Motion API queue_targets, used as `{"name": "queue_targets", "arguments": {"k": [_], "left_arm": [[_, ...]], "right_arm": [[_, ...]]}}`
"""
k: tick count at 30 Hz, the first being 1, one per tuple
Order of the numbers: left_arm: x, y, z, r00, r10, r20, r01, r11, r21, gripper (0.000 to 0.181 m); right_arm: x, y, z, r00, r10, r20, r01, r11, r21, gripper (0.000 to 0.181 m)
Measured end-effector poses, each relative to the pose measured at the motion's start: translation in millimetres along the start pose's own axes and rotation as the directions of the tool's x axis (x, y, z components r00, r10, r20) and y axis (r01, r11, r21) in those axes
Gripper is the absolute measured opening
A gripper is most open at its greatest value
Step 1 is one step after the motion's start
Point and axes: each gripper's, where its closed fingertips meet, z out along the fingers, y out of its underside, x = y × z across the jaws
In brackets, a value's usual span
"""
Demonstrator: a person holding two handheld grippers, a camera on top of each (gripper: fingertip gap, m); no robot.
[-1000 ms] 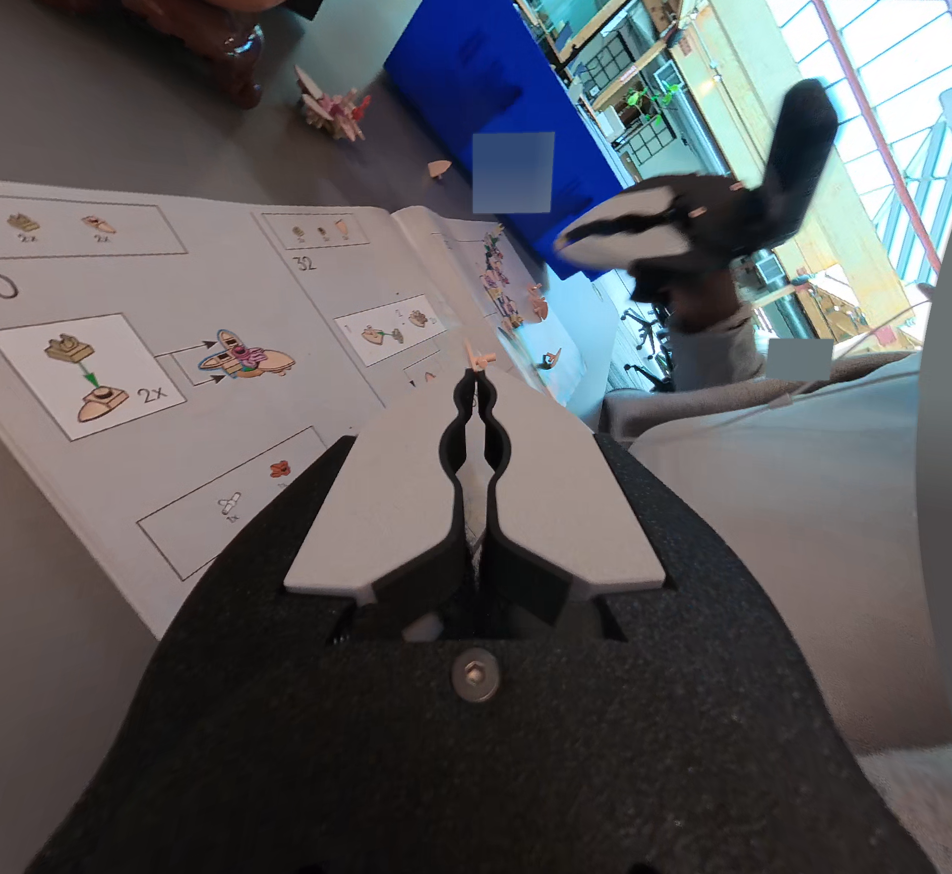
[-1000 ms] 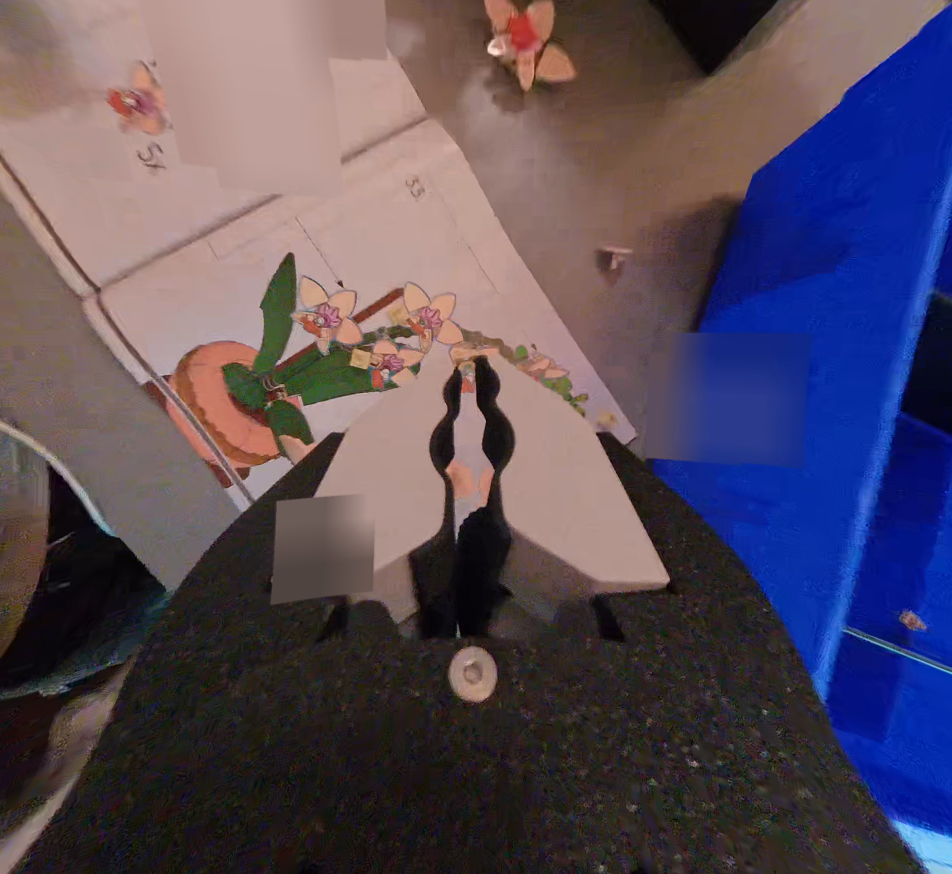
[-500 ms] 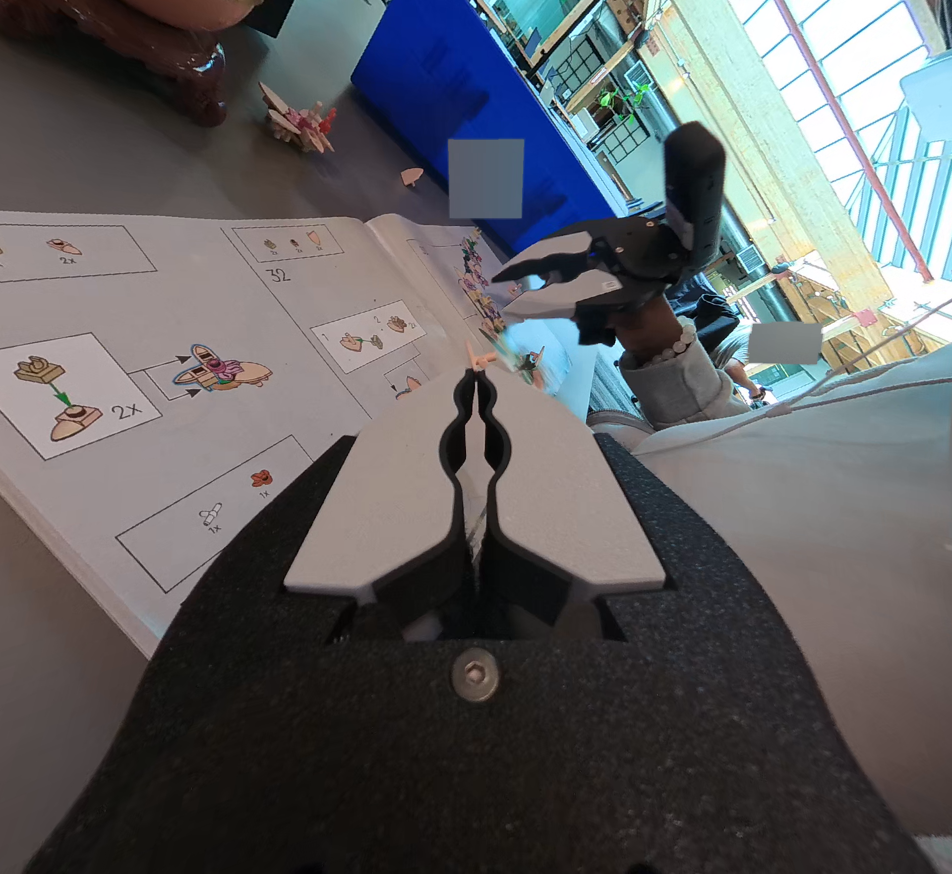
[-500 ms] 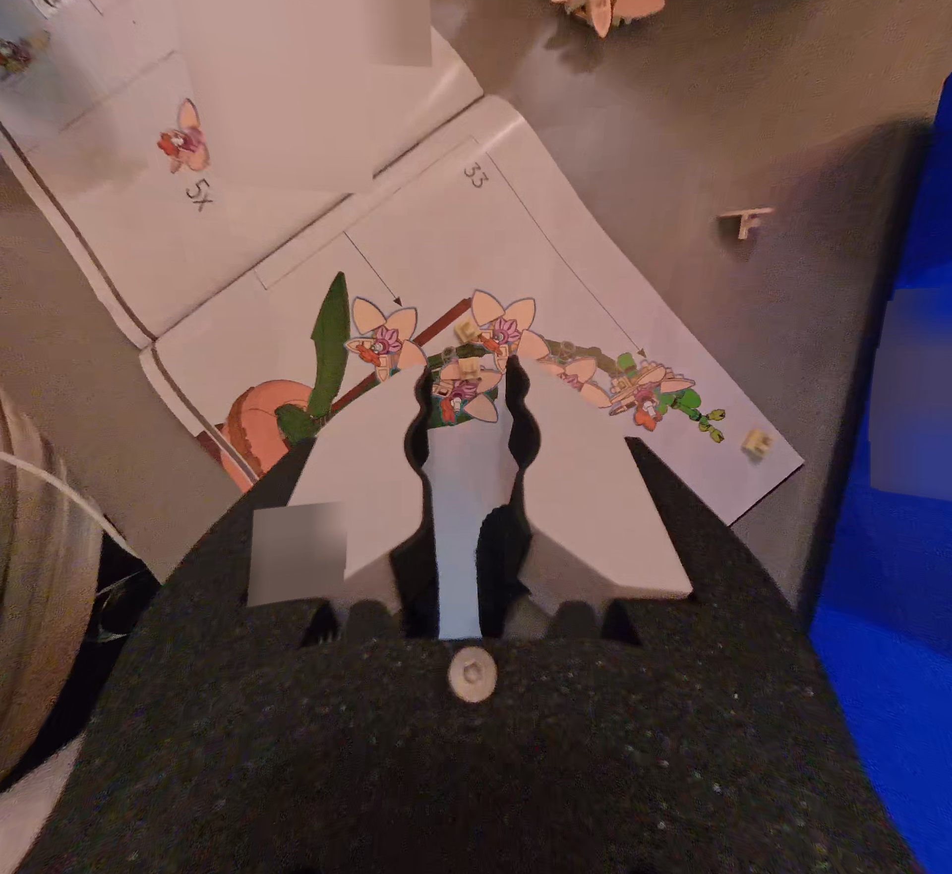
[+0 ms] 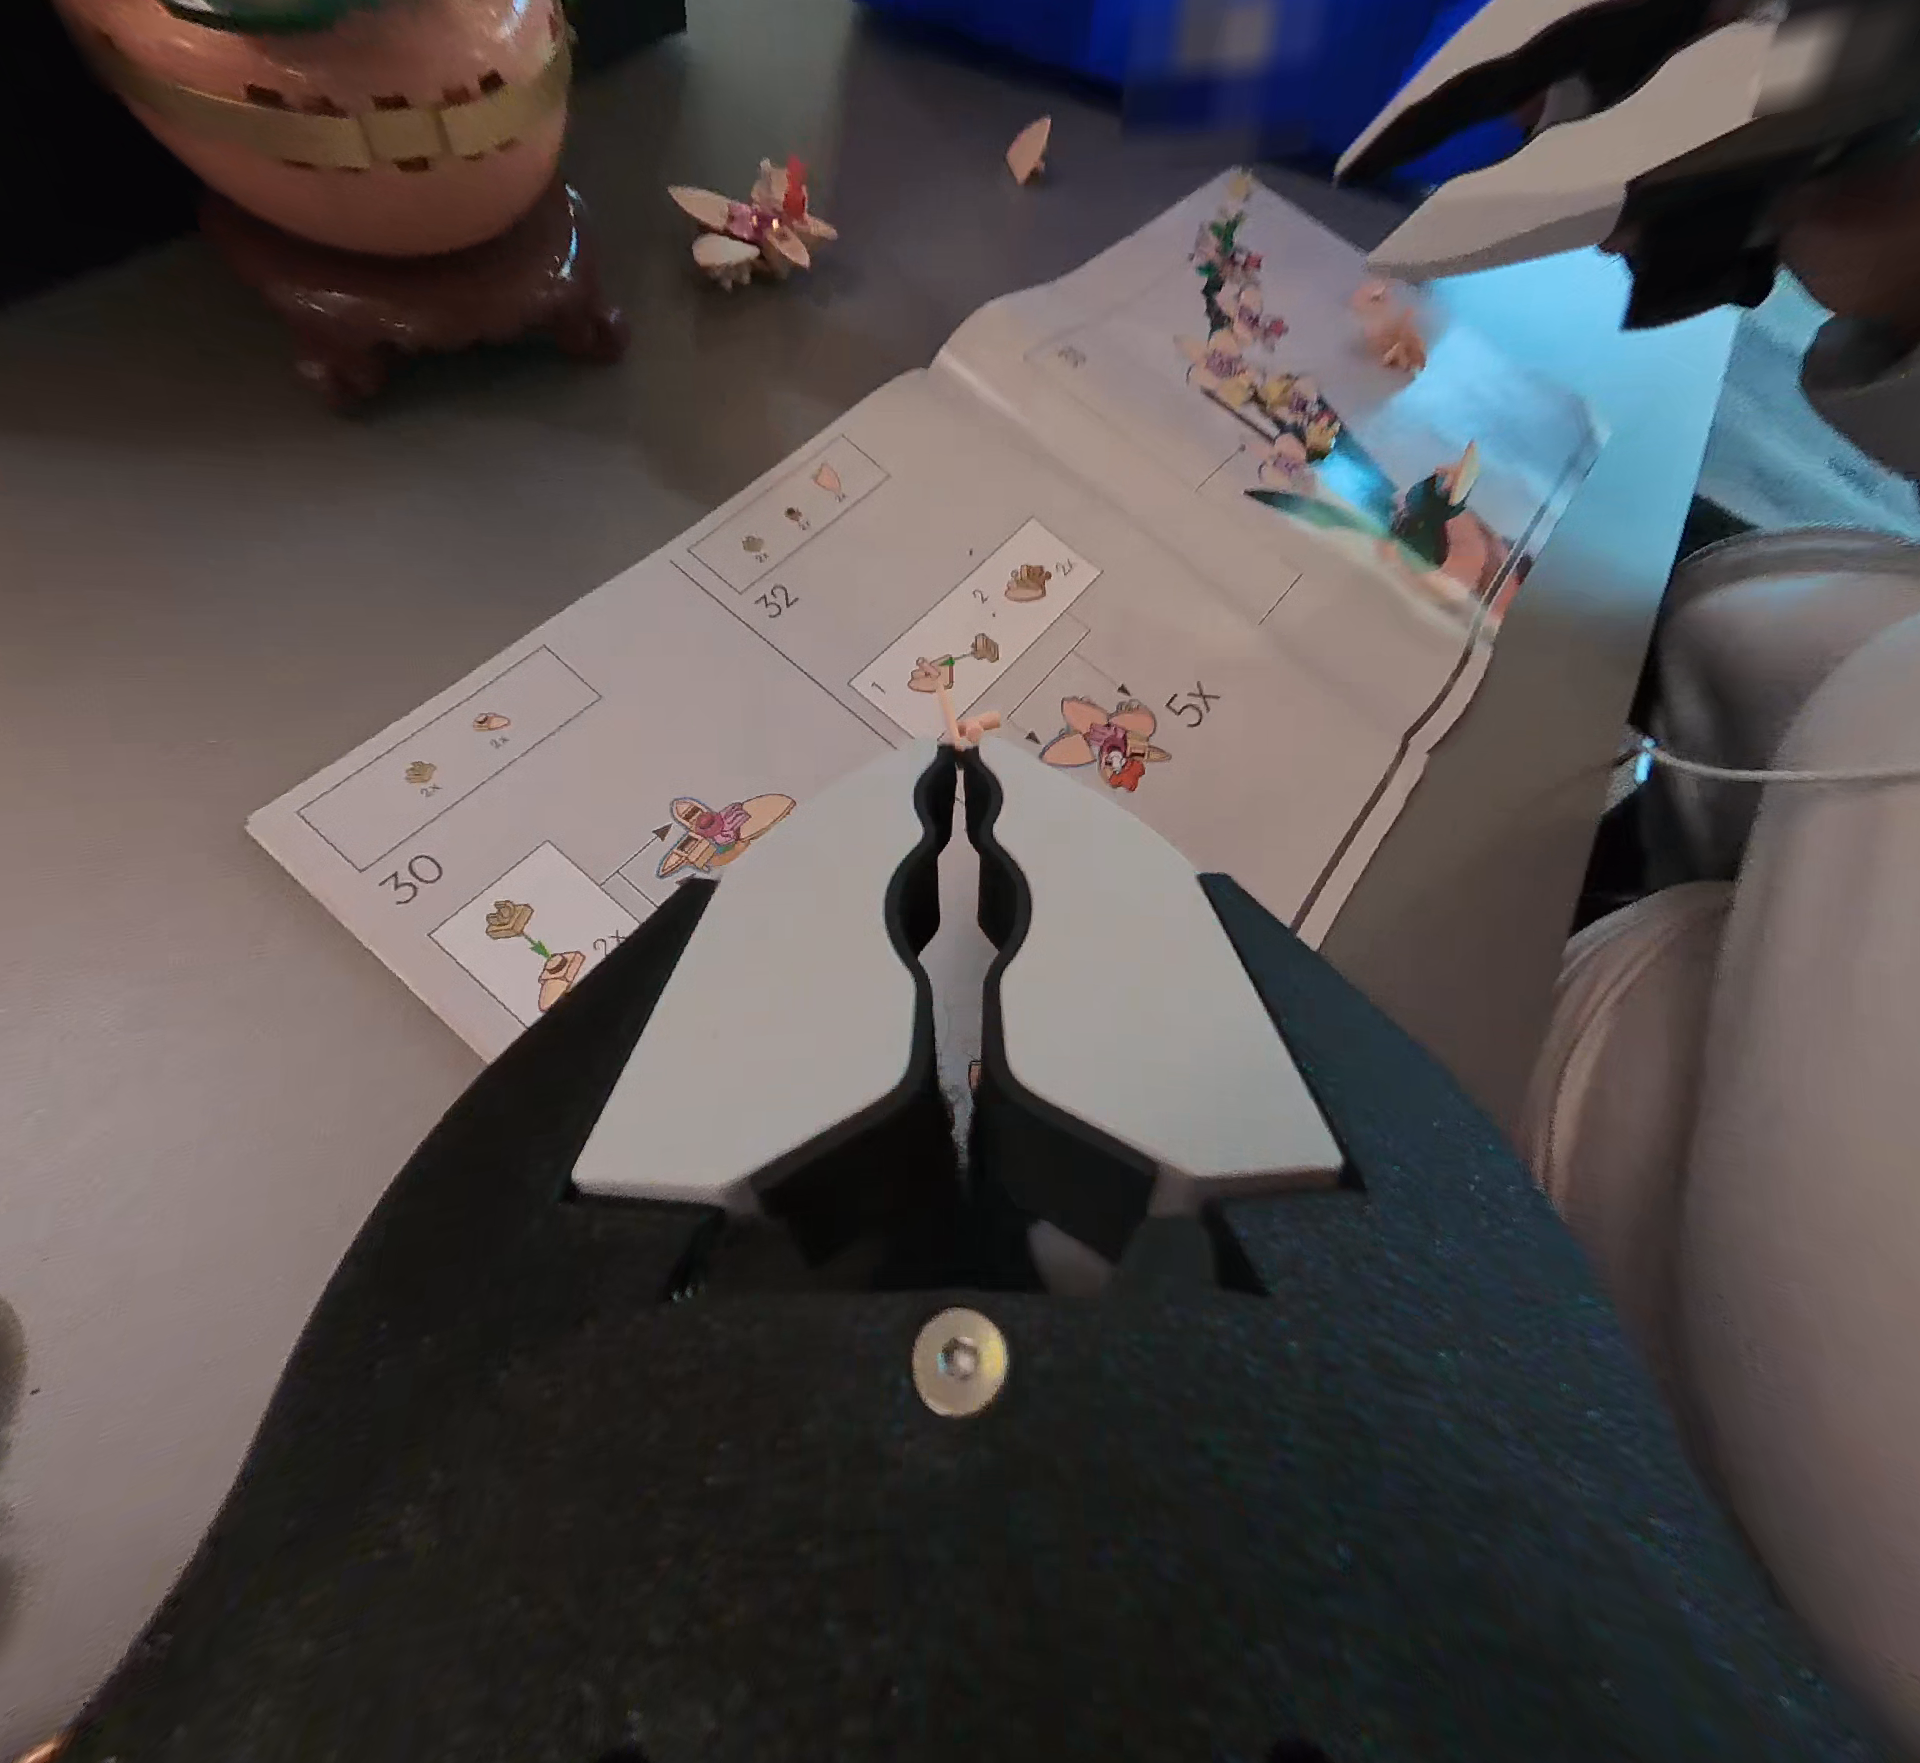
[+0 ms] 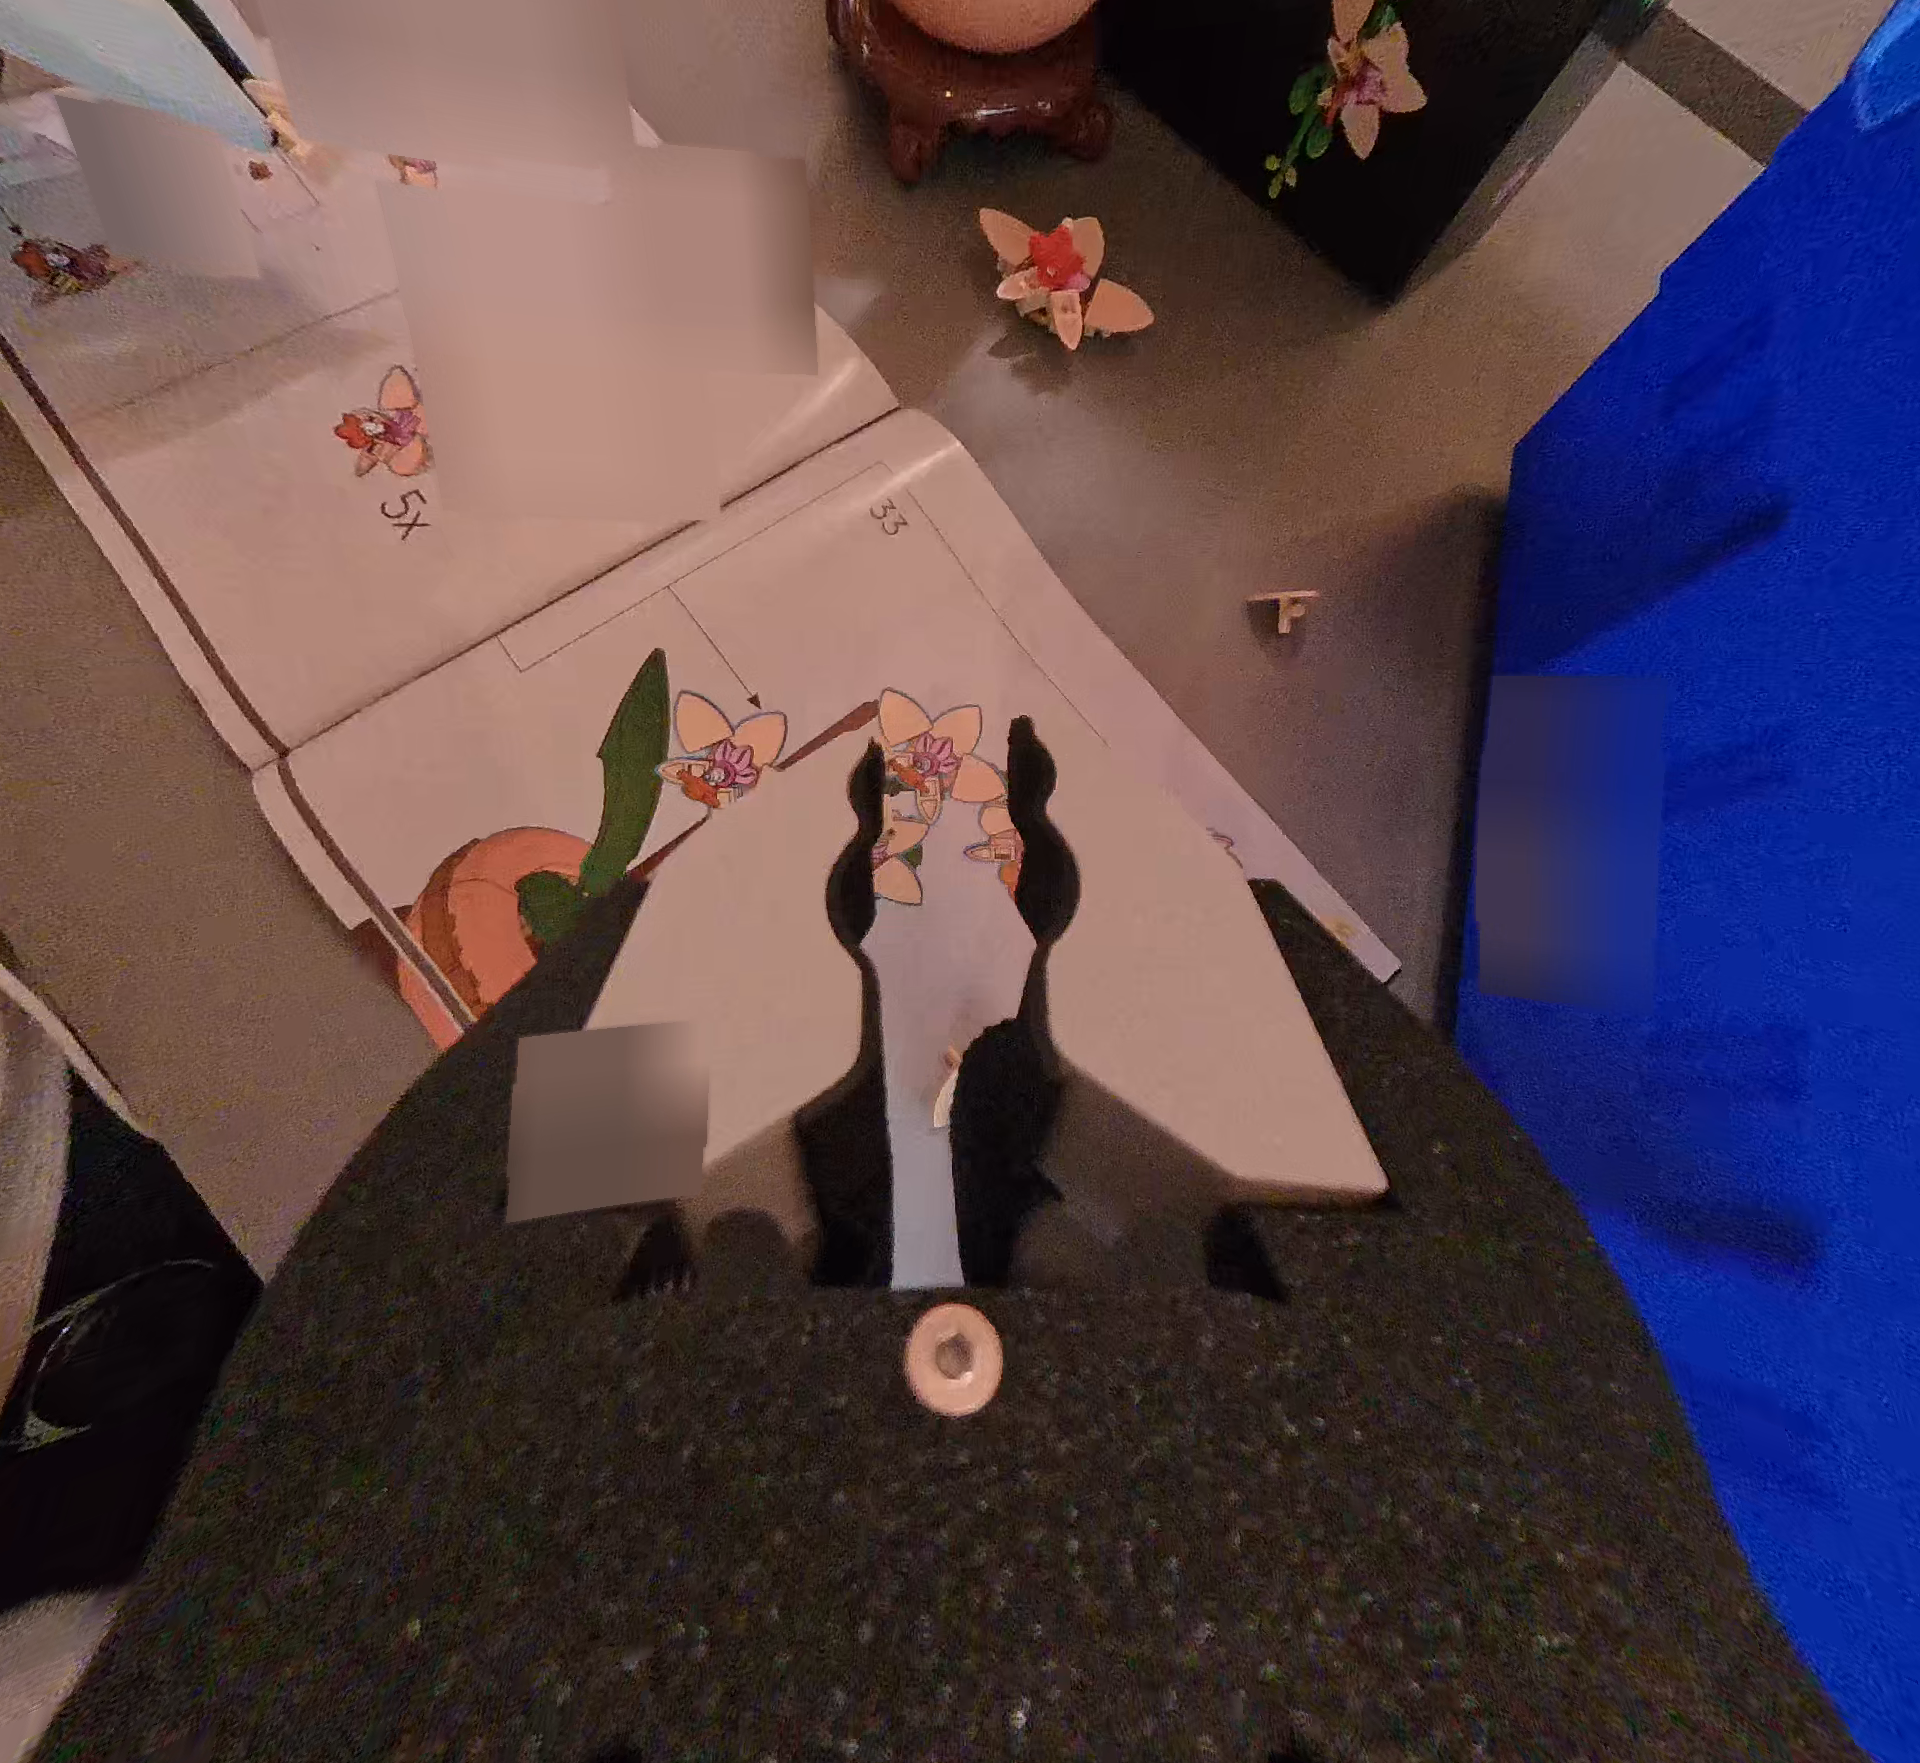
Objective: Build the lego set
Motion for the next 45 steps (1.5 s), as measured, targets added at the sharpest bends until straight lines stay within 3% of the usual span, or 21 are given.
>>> {"name": "queue_targets", "arguments": {"k": [8, 13, 16, 18, 20, 23, 26, 27, 29, 31, 34, 35, 37, 39, 42, 45], "left_arm": [[-6.8, 12.9, 8.2, 0.998, -0.064, 0.025, 0.066, 0.991, -0.114, 0.005], [-14.2, 22.9, 8.8, 0.994, -0.081, 0.078, 0.094, 0.977, -0.191, 0.035], [-16.9, 14.2, 2.1, 0.993, -0.008, 0.116, 0.028, 0.985, -0.169, 0.048], [-18.7, -4.5, -3.5, 0.987, 0.075, 0.144, -0.06, 0.992, -0.11, 0.054], [-12.8, -36.0, -5.3, 0.974, 0.183, 0.135, -0.182, 0.983, -0.019, 0.056], [4.8, -91.0, 7.3, 0.931, 0.356, 0.087, -0.362, 0.93, 0.068, 0.054], [32.7, -141.0, 42.8, 0.849, 0.528, 0.001, -0.524, 0.844, 0.115, 0.05], [42.4, -156.6, 58.0, 0.808, 0.589, -0.015, -0.581, 0.801, 0.144, 0.047], [58.8, -182.7, 92.0, 0.699, 0.715, -0.021, -0.701, 0.691, 0.179, 0.04], [74.3, -195.2, 129.8, 0.57, 0.821, -0.041, -0.804, 0.567, 0.18, 0.036], [95.7, -183.8, 181.2, 0.41, 0.9, -0.147, -0.893, 0.429, 0.137, 0.031], [99.6, -182.3, 193.9, 0.366, 0.92, -0.143, -0.912, 0.385, 0.144, 0.027], [104.6, -190.8, 209.3, 0.296, 0.952, -0.075, -0.932, 0.305, 0.196, 0.021], [107.7, -185.3, 216.8, 0.3, 0.945, -0.134, -0.924, 0.322, 0.204, 0.02], [110.3, -185.7, 217.0, 0.333, 0.93, -0.156, -0.9, 0.363, 0.242, 0.019], [113.5, -181.9, 218.1, 0.328, 0.929, -0.168, -0.894, 0.363, 0.261, 0.021]], "right_arm": [[1.9, 9.9, -8.8, 0.999, -0.014, -0.036, 0.014, 1.0, 0.002, 0.024], [-3.0, -18.9, -33.6, 0.998, -0.058, -0.006, 0.058, 0.982, 0.182, 0.027], [25.9, -31.4, -66.1, 0.976, -0.134, -0.173, 0.17, 0.963, 0.211, 0.038], [67.4, -29.2, -97.4, 0.908, -0.164, -0.386, 0.232, 0.963, 0.136, 0.038], [97.6, -15.7, -116.8, 0.858, -0.192, -0.476, 0.224, 0.975, 0.009, 0.04], [112.9, 26.1, -108.7, 0.919, -0.186, -0.348, 0.1, 0.962, -0.253, 0.059], [104.2, 51.5, -85.7, 0.977, -0.135, -0.164, 0.068, 0.931, -0.359, 0.028], [101.1, 58.6, -82.6, 0.979, -0.164, -0.118, 0.105, 0.913, -0.395, 0.017], [97.8, 61.6, -82.0, 0.95, -0.303, -0.079, 0.247, 0.88, -0.406, 0.013], [89.4, 66.8, -84.8, 0.923, -0.384, -0.026, 0.339, 0.843, -0.419, 0.014], [84.6, 67.9, -90.5, 0.934, -0.357, 0.007, 0.33, 0.855, -0.4, 0.019], [82.1, 66.8, -93.6, 0.936, -0.349, 0.041, 0.337, 0.86, -0.383, 0.029], [80.4, 69.5, -98.9, 0.939, -0.317, 0.133, 0.343, 0.861, -0.375, 0.032], [77.5, 73.4, -102.5, 0.925, -0.281, 0.256, 0.364, 0.849, -0.383, 0.027], [75.2, 72.0, -110.5, 0.862, -0.245, 0.444, 0.423, 0.83, -0.364, 0.037], [87.0, 38.3, -118.5, 0.796, -0.226, 0.562, 0.398, 0.895, -0.204, 0.028]]}}
